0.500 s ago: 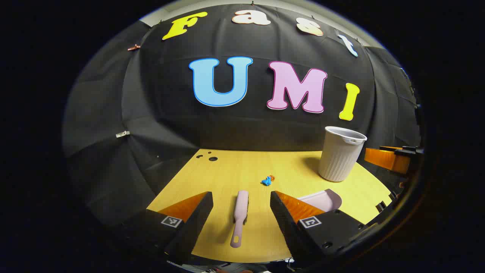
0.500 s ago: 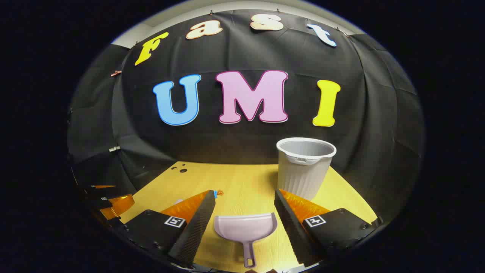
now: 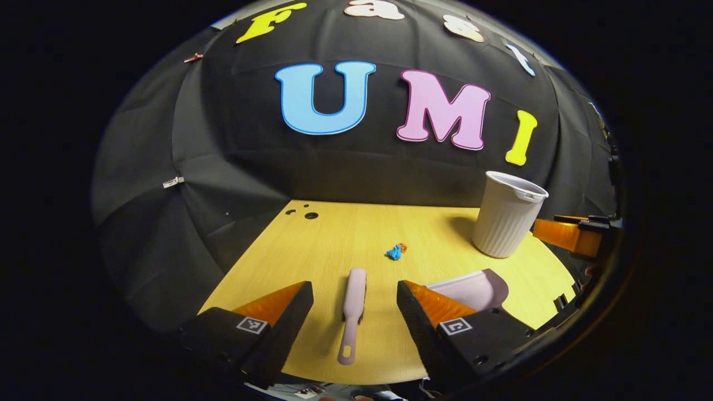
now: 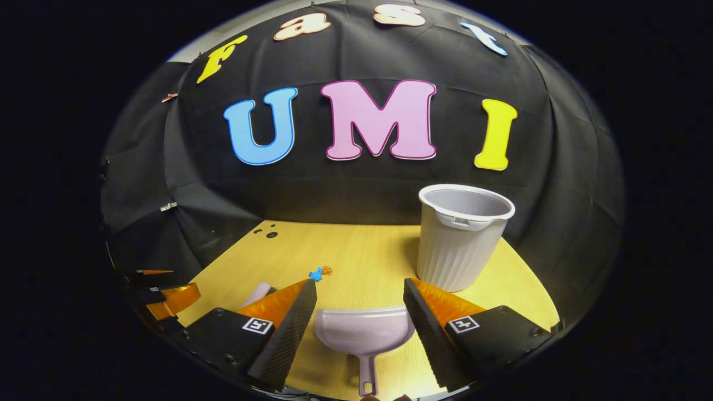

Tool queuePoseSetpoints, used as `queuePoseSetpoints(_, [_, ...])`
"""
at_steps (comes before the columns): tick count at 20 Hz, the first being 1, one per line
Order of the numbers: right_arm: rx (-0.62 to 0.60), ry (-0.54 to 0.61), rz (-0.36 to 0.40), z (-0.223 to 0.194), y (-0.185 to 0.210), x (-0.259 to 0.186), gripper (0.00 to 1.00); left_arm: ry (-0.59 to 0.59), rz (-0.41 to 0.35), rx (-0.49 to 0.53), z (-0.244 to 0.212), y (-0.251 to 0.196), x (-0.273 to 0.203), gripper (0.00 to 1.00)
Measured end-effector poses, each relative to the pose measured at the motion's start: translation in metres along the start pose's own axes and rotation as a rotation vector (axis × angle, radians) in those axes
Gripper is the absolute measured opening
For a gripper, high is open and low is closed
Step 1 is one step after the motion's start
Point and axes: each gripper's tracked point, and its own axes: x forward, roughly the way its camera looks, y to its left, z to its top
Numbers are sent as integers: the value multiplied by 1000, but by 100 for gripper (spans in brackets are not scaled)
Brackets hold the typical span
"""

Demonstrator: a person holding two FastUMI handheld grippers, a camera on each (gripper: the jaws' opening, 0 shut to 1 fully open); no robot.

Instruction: Pick up the small broom and dustpan from the desktop, sweep the trash into the dustpan with the broom, and then empty the trash into the garbage bin.

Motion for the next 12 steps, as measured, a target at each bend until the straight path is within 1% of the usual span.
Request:
queuePoseSetpoints(3, [-3,59,50,-17,7,9,98,19,23,-1,-6,2,7,96])
queuePoseSetpoints(5, [-12,95,67,-28,7,13,98,47,6,-14,-14,-2,13,96])
queuePoseSetpoints(6, [-12,108,74,-31,7,12,98,73,-17,-19,-20,-5,17,96])
queuePoseSetpoints(9, [-8,141,63,-43,-4,14,98,171,-14,-33,-45,0,31,96])
queuePoseSetpoints(12, [-10,183,61,-58,-10,12,98,223,-4,-13,-61,7,47,96])
